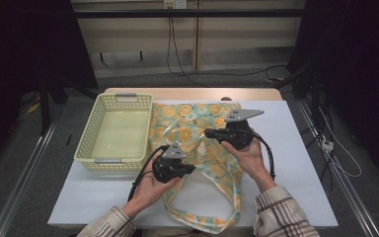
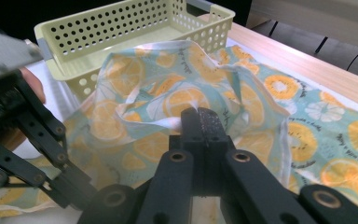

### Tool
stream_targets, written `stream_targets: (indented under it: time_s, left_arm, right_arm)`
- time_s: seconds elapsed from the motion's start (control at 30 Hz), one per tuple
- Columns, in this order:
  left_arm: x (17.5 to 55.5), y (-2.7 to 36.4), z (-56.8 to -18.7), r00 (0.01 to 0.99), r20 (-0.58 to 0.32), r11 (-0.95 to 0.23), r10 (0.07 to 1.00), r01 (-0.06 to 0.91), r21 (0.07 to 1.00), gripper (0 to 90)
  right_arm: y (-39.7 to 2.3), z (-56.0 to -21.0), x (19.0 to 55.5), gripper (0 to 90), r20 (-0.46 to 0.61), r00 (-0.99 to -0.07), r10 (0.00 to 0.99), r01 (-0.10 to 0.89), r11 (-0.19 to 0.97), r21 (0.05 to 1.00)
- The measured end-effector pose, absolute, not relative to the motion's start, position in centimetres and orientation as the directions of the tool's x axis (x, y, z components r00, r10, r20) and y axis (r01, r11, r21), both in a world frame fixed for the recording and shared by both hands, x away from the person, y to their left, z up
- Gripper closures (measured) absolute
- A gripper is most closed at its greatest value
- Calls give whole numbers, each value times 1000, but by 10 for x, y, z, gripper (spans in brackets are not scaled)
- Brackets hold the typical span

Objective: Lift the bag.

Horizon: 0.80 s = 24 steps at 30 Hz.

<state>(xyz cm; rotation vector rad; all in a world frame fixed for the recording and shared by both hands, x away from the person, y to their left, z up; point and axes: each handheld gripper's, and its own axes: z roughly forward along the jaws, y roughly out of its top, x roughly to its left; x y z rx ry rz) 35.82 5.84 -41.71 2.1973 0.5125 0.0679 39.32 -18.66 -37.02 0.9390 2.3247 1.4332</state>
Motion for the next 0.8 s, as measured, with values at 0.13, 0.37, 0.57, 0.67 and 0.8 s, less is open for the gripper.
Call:
stream_targets:
  time_s: [0.13, 0.37, 0.57, 0.67, 0.8]
  left_arm:
    - [359, 62, -404, 914, -125, -513, 385, 325, 795, 900]
    - [360, 67, -376, 917, -108, -456, 384, 290, 841, 900]
    - [367, 75, -353, 910, -112, -383, 400, 277, 881, 900]
    - [368, 80, -343, 905, -112, -350, 411, 270, 897, 900]
    - [369, 85, -331, 902, -106, -321, 419, 256, 912, 900]
  right_arm:
    - [-188, -366, 393, 900, 112, -759, 641, 382, 300, 874]
    - [-191, -353, 391, 900, 102, -757, 645, 355, 276, 893]
    - [-194, -346, 395, 900, 100, -752, 651, 345, 260, 902]
    - [-197, -342, 400, 900, 103, -743, 661, 346, 247, 905]
    - [-200, -334, 405, 900, 100, -735, 670, 339, 236, 911]
